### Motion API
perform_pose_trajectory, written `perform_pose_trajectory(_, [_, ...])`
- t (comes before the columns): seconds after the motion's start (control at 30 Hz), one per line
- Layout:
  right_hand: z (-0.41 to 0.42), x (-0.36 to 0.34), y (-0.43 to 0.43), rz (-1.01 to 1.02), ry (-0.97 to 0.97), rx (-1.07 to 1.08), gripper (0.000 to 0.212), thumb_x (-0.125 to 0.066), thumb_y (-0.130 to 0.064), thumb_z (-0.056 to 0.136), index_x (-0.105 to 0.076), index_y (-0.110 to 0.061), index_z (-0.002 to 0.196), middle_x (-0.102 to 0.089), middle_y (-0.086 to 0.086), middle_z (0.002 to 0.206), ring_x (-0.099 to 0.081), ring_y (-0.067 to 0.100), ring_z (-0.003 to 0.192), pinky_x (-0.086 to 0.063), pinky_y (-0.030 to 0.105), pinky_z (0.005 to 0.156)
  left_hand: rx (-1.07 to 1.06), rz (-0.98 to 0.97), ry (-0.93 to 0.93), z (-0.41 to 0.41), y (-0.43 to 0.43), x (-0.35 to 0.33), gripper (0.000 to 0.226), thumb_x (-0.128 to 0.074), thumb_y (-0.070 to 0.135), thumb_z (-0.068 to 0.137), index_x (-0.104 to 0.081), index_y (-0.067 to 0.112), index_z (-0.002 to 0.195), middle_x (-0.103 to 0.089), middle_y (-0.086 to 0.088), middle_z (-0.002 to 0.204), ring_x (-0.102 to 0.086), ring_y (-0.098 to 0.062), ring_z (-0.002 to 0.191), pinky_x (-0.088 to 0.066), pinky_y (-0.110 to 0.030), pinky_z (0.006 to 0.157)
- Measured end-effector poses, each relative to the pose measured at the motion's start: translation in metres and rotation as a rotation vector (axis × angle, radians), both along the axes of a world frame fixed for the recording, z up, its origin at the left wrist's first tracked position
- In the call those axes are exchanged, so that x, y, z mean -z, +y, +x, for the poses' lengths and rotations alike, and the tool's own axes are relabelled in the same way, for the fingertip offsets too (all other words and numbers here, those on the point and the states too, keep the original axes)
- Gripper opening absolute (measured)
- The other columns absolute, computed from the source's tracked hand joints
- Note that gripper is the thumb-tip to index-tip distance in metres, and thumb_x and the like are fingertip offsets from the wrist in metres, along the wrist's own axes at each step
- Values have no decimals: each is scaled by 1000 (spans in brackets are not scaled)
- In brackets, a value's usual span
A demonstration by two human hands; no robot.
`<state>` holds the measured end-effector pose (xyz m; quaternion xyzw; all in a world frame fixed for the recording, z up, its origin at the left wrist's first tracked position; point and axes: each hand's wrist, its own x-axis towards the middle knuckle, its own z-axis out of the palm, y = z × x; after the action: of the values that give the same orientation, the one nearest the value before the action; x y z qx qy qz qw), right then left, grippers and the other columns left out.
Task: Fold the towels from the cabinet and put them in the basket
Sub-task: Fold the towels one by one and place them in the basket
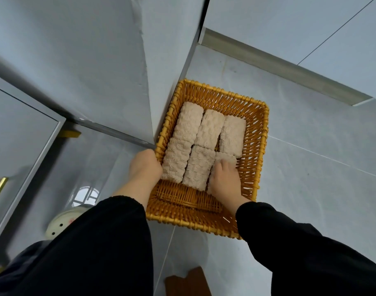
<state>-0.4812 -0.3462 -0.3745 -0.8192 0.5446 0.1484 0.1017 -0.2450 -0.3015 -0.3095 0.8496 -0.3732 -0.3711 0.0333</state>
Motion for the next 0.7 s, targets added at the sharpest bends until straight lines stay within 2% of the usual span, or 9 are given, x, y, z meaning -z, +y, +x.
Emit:
perform_pose_trajectory(0.07, [-9, 7, 7, 141, 139, -35, 56, -39, -31, 94, -30, -5, 143, -28, 20, 149, -29, 35, 137, -28, 47, 110, -18, -2, -3, 0, -1, -1, 22, -50, 11, 90, -54, 11, 69, -55, -6, 72, -53, -25, 71, -36, -31, 57])
perform_pose_trajectory(0.13, [-16, 11, 5, 207, 203, -21, 64, -31, -35, 98, -11, -5, 151, -6, 18, 158, -8, 32, 146, -13, 48, 116, -23, 0, -7, 1, -3, -1, 23, -50, 12, 91, -54, 11, 68, -54, -6, 70, -53, -25, 70, -36, -30, 56])
perform_pose_trajectory(0.17, [-16, 10, 3, 199, 185, -1, 63, -30, -34, 99, -10, -4, 151, -6, 17, 159, -8, 32, 146, -11, 47, 117, -20, 0, -7, 1, -4, -1, 24, -50, 13, 91, -54, 11, 67, -54, -6, 70, -53, -25, 69, -35, -30, 56])
perform_pose_trajectory(0.27, [0, 3, -8, 41, 10, 2, 51, -34, -26, 95, -34, -5, 142, -32, 16, 149, -29, 33, 138, -23, 43, 114, -6, 4, -19, 5, -8, 0, 25, -51, 16, 92, -52, 12, 67, -53, -5, 70, -53, -24, 69, -31, -29, 50])
perform_pose_trajectory(0.3, [8, 1, -12, 1, -42, -42, 50, -36, -25, 94, -36, -7, 141, -33, 16, 149, -29, 33, 138, -22, 44, 114, -4, 2, -19, 7, -9, 1, 25, -52, 17, 92, -51, 12, 67, -53, -5, 70, -53, -24, 69, -29, -28, 48])
perform_pose_trajectory(0.37, [23, -1, -24, 16, -66, -152, 56, -35, -27, 96, -25, -11, 149, -17, 14, 157, -15, 31, 145, -10, 44, 117, 1, 0, -16, 9, -10, 3, 26, -52, 18, 91, -50, 13, 66, -54, -6, 71, -53, -25, 70, -28, -28, 47])
perform_pose_trajectory(0.43, [38, -1, -36, 62, -18, -236, 59, -28, -31, 99, -11, -14, 153, 0, 11, 160, 2, 28, 148, 3, 44, 117, 11, 5, -21, 11, -10, 2, 26, -52, 18, 92, -50, 14, 66, -54, -5, 71, -54, -25, 71, -29, -28, 48])
perform_pose_trajectory(0.5, [46, 2, -47, 115, 59, -290, 58, -22, -35, 101, -6, -14, 153, 7, 9, 160, 10, 27, 147, 9, 44, 115, 12, 9, -25, 11, -11, 1, 25, -52, 18, 92, -52, 15, 68, -55, -5, 73, -53, -24, 71, -31, -28, 50])
perform_pose_trajectory(0.7, [42, 3, -69, 167, 314, -375, 61, -13, -45, 101, -9, -13, 153, 3, 5, 161, 8, 25, 147, 6, 52, 118, -3, 25, -32, 9, -13, -4, 20, -53, 18, 93, -53, 16, 73, -54, -4, 79, -50, -22, 75, -36, -30, 61])
